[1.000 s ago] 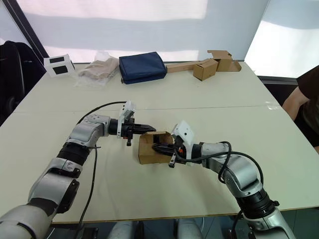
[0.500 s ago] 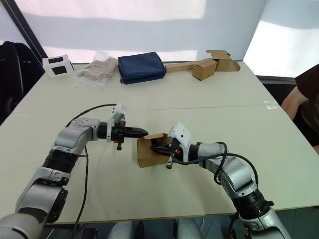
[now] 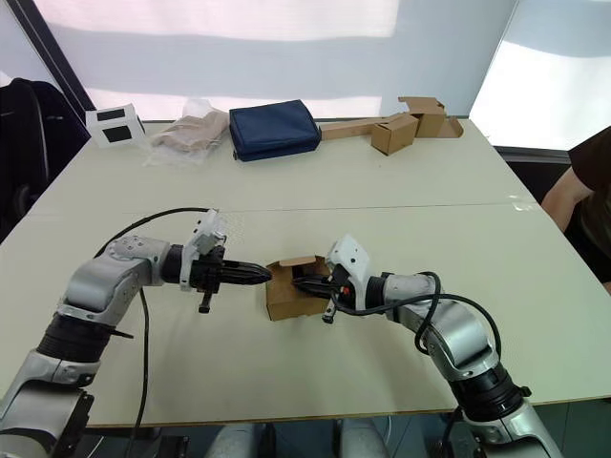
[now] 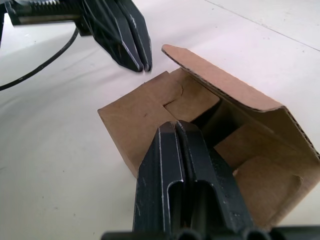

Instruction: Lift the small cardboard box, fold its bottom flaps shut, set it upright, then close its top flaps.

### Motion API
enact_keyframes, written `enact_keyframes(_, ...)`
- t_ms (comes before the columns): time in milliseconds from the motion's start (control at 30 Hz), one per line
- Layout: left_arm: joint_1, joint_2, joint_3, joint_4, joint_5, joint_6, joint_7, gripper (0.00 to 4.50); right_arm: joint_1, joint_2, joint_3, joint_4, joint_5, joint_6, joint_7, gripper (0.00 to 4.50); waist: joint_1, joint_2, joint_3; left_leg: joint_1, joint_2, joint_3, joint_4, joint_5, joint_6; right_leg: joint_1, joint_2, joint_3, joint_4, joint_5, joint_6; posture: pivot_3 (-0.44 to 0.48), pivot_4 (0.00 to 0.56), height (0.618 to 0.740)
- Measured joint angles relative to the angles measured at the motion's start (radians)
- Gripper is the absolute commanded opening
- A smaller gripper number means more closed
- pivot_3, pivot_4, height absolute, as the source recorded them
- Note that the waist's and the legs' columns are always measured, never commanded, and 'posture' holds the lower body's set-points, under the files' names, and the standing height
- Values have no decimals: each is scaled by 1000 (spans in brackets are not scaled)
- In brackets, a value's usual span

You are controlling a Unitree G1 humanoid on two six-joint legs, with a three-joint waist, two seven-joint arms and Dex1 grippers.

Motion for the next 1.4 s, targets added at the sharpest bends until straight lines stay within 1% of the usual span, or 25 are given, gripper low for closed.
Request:
enact_keyframes(100,2,-18,-22,17,19,-37,7,76,8,-12,-22,-20,7,19,-1,0,0,0,0,0,0,0,0,0,0,0,0,0,0,0,0,0,150,740)
enact_keyframes(267,1,-18,-26,27,30,-68,4,76,3,-45,-56,-72,28,47,2,0,0,0,0,0,0,0,0,0,0,0,1,0,0,0,0,0,150,740)
enact_keyframes(400,1,-18,-28,28,31,-72,4,76,-73,-70,-121,-138,109,94,15,0,0,0,0,1,0,0,0,0,0,0,0,0,0,0,0,0,150,740)
enact_keyframes(500,1,-18,-29,28,31,-74,4,76,-145,-76,-148,-143,127,95,16,0,0,0,0,1,0,0,0,0,0,0,0,0,0,0,0,0,150,740)
enact_keyframes(633,1,-18,-29,28,31,-75,5,76,-226,-59,-100,-47,73,55,19,0,0,0,0,1,0,0,0,0,0,0,1,0,0,0,0,0,150,740)
enact_keyframes(800,1,-18,-29,23,31,-76,9,76,-230,-6,36,103,-44,-29,35,0,-1,0,0,0,0,0,0,0,0,0,0,0,0,0,0,0,150,740)
enact_keyframes(867,2,-18,-29,20,31,-74,13,76,-223,5,57,125,-64,-37,36,0,0,0,0,0,0,0,0,0,0,0,0,0,0,0,0,0,150,740)
enact_keyframes(1100,11,-5,-28,5,25,-69,17,76,-152,16,85,130,-99,-40,40,0,-1,0,0,1,0,0,0,0,0,0,0,0,1,0,0,0,150,740)
enact_keyframes(1267,14,33,2,-1,-10,-40,3,76,-112,11,87,101,-121,-56,41,0,-2,0,0,1,1,0,0,0,0,0,1,0,1,0,0,0,150,740)
enact_keyframes(1400,-60,26,40,30,-42,-16,10,76,-91,11,79,68,-119,-39,35,0,1,0,0,0,0,0,0,0,0,0,0,-1,0,0,0,0,150,740)
